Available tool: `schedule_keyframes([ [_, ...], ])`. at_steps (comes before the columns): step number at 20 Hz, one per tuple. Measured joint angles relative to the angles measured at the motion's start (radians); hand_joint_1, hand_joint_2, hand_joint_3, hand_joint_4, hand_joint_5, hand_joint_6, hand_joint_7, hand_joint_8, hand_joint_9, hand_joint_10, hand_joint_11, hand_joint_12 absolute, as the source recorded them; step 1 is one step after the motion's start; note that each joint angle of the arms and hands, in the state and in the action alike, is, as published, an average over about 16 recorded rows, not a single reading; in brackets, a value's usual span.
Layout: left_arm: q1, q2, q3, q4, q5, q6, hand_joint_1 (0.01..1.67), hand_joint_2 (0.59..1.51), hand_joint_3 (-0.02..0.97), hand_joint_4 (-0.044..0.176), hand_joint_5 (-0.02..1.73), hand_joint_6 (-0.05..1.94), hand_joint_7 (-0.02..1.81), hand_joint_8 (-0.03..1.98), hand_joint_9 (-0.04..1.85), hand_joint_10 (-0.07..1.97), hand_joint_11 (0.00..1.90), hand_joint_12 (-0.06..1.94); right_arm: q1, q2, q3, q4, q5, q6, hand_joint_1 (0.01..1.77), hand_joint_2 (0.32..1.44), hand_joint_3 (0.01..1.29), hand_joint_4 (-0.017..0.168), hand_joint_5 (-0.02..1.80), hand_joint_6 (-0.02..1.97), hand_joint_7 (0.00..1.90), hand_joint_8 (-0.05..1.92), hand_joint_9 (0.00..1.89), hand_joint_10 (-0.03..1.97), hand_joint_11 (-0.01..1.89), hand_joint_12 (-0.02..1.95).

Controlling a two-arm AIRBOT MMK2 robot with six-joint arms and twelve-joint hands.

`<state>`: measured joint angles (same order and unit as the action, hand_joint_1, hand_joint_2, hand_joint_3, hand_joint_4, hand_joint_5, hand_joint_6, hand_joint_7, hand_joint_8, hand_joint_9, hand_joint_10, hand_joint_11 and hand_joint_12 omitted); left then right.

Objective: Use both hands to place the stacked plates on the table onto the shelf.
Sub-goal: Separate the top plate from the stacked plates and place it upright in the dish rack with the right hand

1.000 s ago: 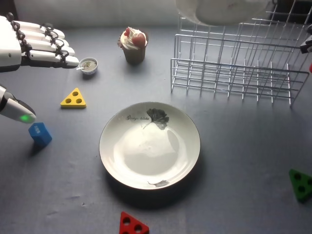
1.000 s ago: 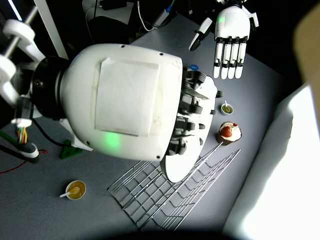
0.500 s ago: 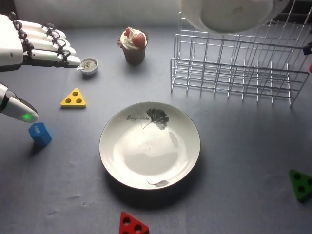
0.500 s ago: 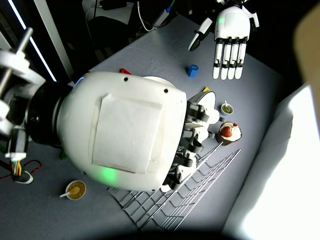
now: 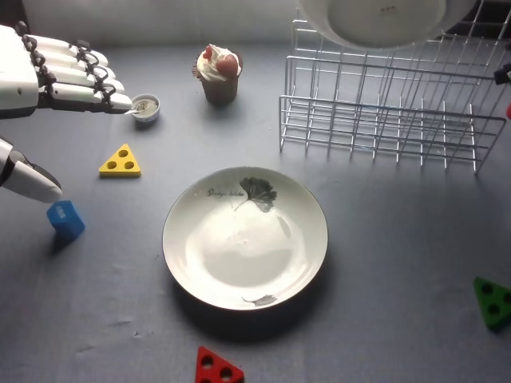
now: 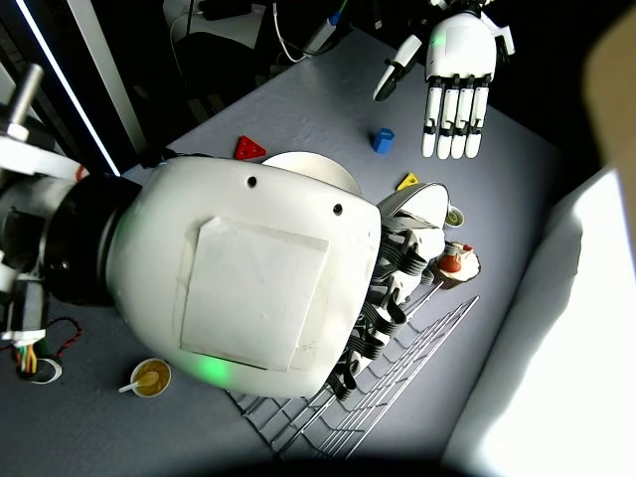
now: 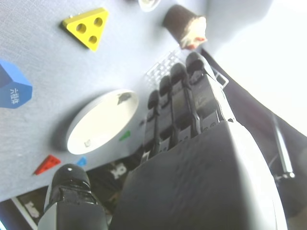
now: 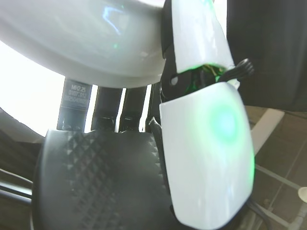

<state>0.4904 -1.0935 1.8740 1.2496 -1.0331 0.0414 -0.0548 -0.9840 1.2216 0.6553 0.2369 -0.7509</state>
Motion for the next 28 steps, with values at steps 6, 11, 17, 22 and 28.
schedule_keyframes([
  [6, -0.002, -0.001, 0.000, 0.008, 0.000, -0.004, 0.07, 1.004, -0.002, 0.002, 0.14, 0.01, 0.18, 0.01, 0.18, 0.01, 0.18, 0.01, 0.001, -0.009, 0.030, 0.039, -0.025, 0.011, 1.49, 0.95, 0.01, -0.006, 0.89, 0.94, 1.07, 0.63, 1.14, 0.59, 0.96, 1.38],
  [11, -0.003, -0.002, 0.000, 0.015, -0.005, -0.014, 0.07, 1.005, -0.001, 0.002, 0.13, 0.01, 0.17, 0.01, 0.17, 0.01, 0.18, 0.01, 0.001, -0.016, 0.058, 0.071, -0.055, 0.020, 1.49, 0.95, 0.01, -0.006, 0.90, 0.93, 1.07, 0.63, 1.14, 0.58, 0.97, 1.37],
  [17, -0.007, -0.006, 0.000, 0.030, -0.031, -0.049, 0.08, 1.005, -0.002, 0.002, 0.14, 0.01, 0.17, 0.01, 0.18, 0.01, 0.18, 0.01, 0.002, -0.026, 0.084, 0.091, -0.092, 0.020, 1.48, 0.95, 0.01, -0.006, 0.89, 0.93, 1.05, 0.66, 1.14, 0.60, 0.98, 1.35],
  [22, -0.010, -0.010, -0.001, 0.040, -0.071, -0.095, 0.09, 1.006, -0.002, 0.001, 0.14, 0.01, 0.17, 0.01, 0.18, 0.01, 0.18, 0.01, 0.003, -0.032, 0.098, 0.065, -0.115, 0.022, 1.48, 0.95, 0.01, -0.007, 0.89, 0.93, 1.05, 0.67, 1.13, 0.62, 0.98, 1.36],
  [28, -0.014, -0.015, -0.001, 0.051, -0.108, -0.140, 0.10, 1.007, -0.002, 0.002, 0.14, 0.01, 0.18, 0.01, 0.18, 0.01, 0.19, 0.01, 0.004, -0.040, 0.111, 0.008, -0.131, 0.038, 1.48, 0.95, 0.01, -0.007, 0.88, 0.93, 1.05, 0.68, 1.13, 0.62, 0.97, 1.37],
])
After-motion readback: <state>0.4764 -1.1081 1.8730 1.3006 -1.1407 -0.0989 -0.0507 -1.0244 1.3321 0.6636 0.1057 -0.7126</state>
